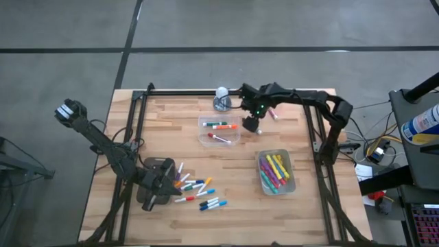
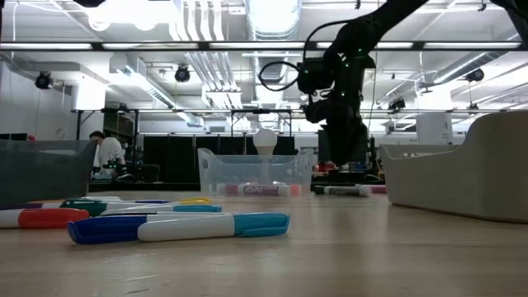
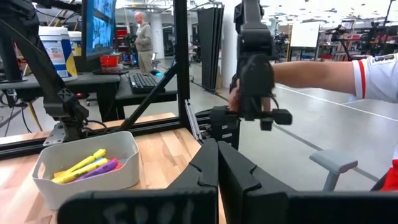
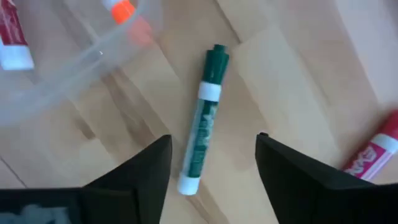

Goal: Pick & Place Markers
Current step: Put the green dry erase marker into the transparent bin

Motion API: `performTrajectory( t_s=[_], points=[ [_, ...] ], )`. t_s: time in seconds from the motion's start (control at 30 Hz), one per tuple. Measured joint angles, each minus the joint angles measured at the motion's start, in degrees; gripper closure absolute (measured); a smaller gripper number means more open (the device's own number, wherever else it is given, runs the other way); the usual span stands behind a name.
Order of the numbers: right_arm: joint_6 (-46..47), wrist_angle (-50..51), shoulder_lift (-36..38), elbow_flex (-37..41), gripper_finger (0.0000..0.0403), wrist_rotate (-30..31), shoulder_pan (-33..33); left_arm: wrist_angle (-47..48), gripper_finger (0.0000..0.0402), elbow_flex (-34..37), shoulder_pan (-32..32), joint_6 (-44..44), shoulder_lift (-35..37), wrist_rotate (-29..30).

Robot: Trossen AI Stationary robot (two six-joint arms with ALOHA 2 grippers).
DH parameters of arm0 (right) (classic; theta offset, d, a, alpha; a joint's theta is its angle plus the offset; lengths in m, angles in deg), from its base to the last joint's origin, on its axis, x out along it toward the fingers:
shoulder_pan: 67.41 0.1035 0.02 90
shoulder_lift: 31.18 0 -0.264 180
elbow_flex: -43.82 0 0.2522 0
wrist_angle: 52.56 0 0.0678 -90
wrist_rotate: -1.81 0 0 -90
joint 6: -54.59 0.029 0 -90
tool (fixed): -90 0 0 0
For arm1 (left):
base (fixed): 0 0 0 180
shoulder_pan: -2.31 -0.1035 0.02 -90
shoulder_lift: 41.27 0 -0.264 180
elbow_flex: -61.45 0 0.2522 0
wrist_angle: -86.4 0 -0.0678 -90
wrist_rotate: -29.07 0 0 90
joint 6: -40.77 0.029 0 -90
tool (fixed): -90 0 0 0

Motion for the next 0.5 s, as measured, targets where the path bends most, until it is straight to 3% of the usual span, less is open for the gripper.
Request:
performTrajectory(
  t_s=[0.5],
  points=[
    [0.15,1.11,-8.25,0.59,0.0181,0.2,2.18,-0.33,0.0401,-0.08,0.04,-1.22,0.0,-0.31]
  ],
)
